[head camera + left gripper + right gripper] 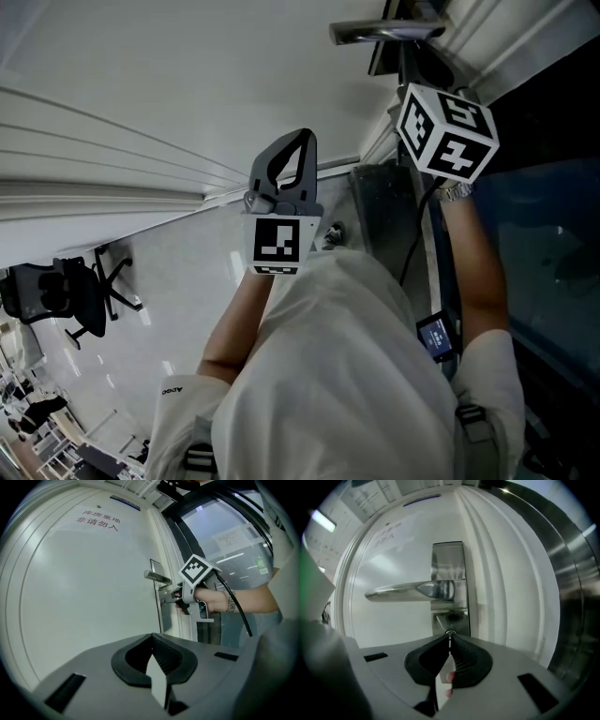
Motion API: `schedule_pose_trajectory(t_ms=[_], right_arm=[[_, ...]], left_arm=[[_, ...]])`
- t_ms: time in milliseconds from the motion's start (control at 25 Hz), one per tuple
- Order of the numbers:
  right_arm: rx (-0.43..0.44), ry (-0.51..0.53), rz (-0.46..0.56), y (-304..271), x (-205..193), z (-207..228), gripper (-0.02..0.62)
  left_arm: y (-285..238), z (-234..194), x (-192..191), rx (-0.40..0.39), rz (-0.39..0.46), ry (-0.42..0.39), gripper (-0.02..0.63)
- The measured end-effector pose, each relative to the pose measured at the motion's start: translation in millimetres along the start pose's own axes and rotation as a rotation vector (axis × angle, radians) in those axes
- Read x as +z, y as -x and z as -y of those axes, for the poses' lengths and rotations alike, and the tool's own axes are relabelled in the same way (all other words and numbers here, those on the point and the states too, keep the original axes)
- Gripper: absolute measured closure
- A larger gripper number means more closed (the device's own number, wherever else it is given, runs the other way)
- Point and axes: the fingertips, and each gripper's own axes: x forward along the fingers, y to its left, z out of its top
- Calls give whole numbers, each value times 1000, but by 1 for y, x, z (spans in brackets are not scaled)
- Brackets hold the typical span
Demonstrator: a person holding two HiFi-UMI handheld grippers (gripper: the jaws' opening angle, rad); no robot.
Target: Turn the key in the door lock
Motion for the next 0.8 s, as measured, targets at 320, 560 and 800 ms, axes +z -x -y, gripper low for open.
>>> schedule_pose_trajectory(t_ms=[320,560,800], right_arm=[[101,-619,-13,-1,-4,9,583],[201,-969,-26,-2,-4,9,583],[220,-1114,-22,-2,-8,12,578]], left_arm=[[0,-4,-1,8,0,2,600],[-1,-2,4,4,9,3,600],[3,0,3,2,9,-1,600]])
